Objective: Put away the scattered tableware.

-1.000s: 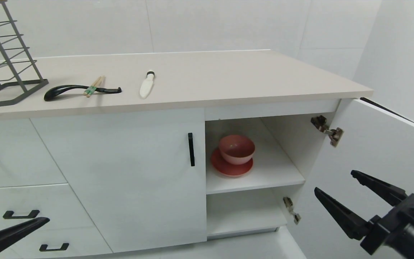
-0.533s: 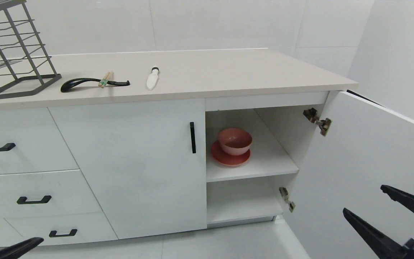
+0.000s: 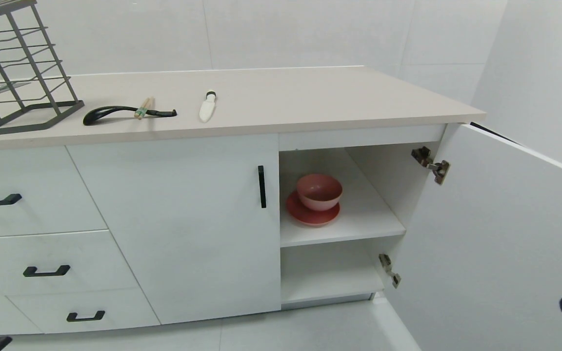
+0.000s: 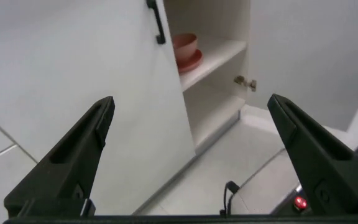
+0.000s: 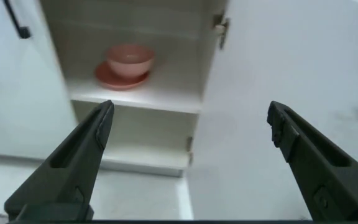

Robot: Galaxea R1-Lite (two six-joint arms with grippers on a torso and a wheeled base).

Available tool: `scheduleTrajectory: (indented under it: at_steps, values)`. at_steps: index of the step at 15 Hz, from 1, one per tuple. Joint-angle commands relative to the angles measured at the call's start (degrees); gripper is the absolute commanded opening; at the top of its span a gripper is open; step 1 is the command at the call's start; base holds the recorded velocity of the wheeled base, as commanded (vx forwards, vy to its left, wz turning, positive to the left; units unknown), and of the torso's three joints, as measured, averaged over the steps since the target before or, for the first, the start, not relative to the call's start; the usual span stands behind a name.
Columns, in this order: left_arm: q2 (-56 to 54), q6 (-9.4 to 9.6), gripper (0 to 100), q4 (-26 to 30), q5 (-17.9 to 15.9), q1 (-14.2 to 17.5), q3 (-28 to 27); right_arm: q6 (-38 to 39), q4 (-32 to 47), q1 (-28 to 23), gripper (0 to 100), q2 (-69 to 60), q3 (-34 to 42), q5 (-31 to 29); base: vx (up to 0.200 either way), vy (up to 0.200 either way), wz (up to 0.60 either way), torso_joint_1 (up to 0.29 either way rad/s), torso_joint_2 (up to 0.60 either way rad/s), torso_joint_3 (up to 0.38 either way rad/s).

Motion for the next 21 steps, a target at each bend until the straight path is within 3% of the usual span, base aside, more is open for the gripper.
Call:
scheduleTrajectory:
  at_steps: [1,3,8,9,10,11,12,15,19,20,21]
  values:
    - [-4.2,-1.13,100,0.1,0.2,2.9,0.0,-0.8,4.7,-6.9,100,-10.0,-3.7,0.0,0.0,0.0,0.0,0.0,0.0,0.0]
    - [-4.2,-3.94,100,1.1,0.6,3.0,0.0,-0.9,7.1,-13.3,100,-12.4,-4.7,0.1,0.0,0.0,0.0,0.0,0.0,0.0]
    - [-5.5,-3.86,100,1.7,0.3,10.3,-1.1,-1.0,12.0,-16.5,100,-17.0,-4.1,0.1,0.0,0.0,0.0,0.0,0.0,0.0]
    - [-7.1,-3.86,100,2.7,0.3,10.6,0.0,-0.9,14.0,-16.5,100,-19.1,-3.6,0.1,0.0,0.0,0.0,0.0,0.0,0.0]
    - [-9.8,-3.42,100,8.5,0.6,10.5,0.0,-0.9,17.5,-16.5,100,-22.7,-3.2,0.1,0.0,0.0,0.0,0.0,0.0,0.0]
    - [-9.8,-3.42,100,10.4,0.8,10.5,0.0,-0.9,18.9,-16.4,100,-24.0,-3.2,0.1,0.0,0.0,0.0,0.0,0.0,0.0]
    - [-9.8,-4.3,100,10.0,1.1,10.5,0.0,-0.5,19.7,-16.4,100,-25.7,-3.2,0.0,0.0,0.0,0.0,0.0,0.0,0.0]
    - [-9.8,-4.65,100,10.2,7.8,10.5,0.0,0.5,19.6,-16.5,100,-25.7,-1.3,-0.2,0.0,0.0,0.0,0.0,0.0,0.0]
    - [-9.8,-4.74,100,10.2,8.1,10.5,0.0,0.0,20.4,-22.8,100,-22.8,-5.7,0.0,0.0,0.0,0.0,0.0,0.0,0.0]
    - [-9.8,-5.7,100,10.2,8.1,10.5,0.0,0.0,20.5,-23.3,100,-23.2,-5.1,0.2,0.0,0.0,0.0,0.0,0.0,0.0]
    - [-9.8,-8.51,100,10.2,8.1,10.5,0.0,0.1,20.6,-23.3,100,-26.3,-1.2,0.2,0.0,0.0,0.0,0.0,0.0,0.0]
